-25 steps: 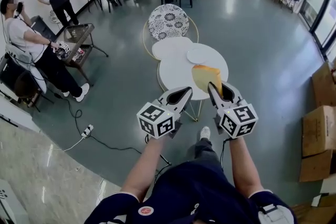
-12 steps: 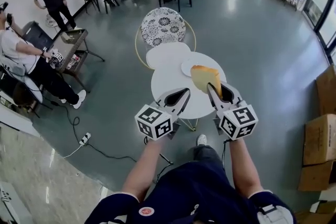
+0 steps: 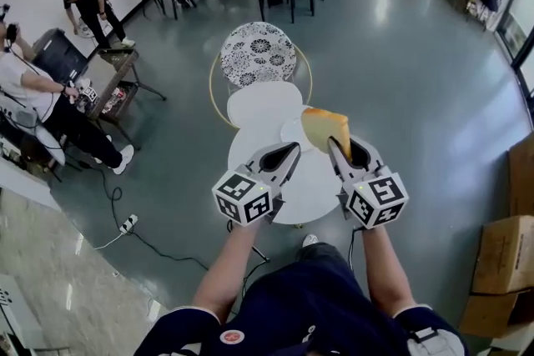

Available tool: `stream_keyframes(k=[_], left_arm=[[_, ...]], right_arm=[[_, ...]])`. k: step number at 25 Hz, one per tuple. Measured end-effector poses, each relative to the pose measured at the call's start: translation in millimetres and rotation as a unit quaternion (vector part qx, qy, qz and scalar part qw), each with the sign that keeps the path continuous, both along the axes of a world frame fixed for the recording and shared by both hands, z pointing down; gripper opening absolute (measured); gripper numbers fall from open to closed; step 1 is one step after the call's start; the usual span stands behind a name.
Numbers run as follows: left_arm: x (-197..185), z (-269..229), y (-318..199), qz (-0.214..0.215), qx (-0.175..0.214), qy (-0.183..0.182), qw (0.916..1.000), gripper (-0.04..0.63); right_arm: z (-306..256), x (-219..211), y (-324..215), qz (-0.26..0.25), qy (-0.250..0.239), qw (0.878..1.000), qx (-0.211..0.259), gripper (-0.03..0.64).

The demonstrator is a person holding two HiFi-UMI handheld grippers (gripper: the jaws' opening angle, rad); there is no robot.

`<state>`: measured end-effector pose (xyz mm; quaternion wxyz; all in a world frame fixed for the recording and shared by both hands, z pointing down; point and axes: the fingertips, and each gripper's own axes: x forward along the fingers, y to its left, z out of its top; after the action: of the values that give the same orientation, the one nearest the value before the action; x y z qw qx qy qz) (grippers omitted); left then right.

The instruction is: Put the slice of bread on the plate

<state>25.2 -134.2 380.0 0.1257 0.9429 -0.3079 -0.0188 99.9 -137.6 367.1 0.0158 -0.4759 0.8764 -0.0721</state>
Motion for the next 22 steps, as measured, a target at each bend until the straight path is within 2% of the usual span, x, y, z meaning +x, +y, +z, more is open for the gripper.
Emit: stream_keyframes(k=[6,12,22], left_arm=[[11,-5,-31,-0.029,-0.006,0.0,0.9996,0.005],[14,2,-48,-0.041,-0.015,-0.021,0.9988,0.005],[0,18,-71,-0.025,-0.023,-0.039,0.9987,0.005]], right_arm=[[-3,14,-36,-0.027,-0.005,1.0,-0.007,0.089],[2,22,-60,-0.036,-0.022,0.999,-0.009,0.089],[17,15,-84,-0.008,-0.034,0.999,-0.031,0.089]])
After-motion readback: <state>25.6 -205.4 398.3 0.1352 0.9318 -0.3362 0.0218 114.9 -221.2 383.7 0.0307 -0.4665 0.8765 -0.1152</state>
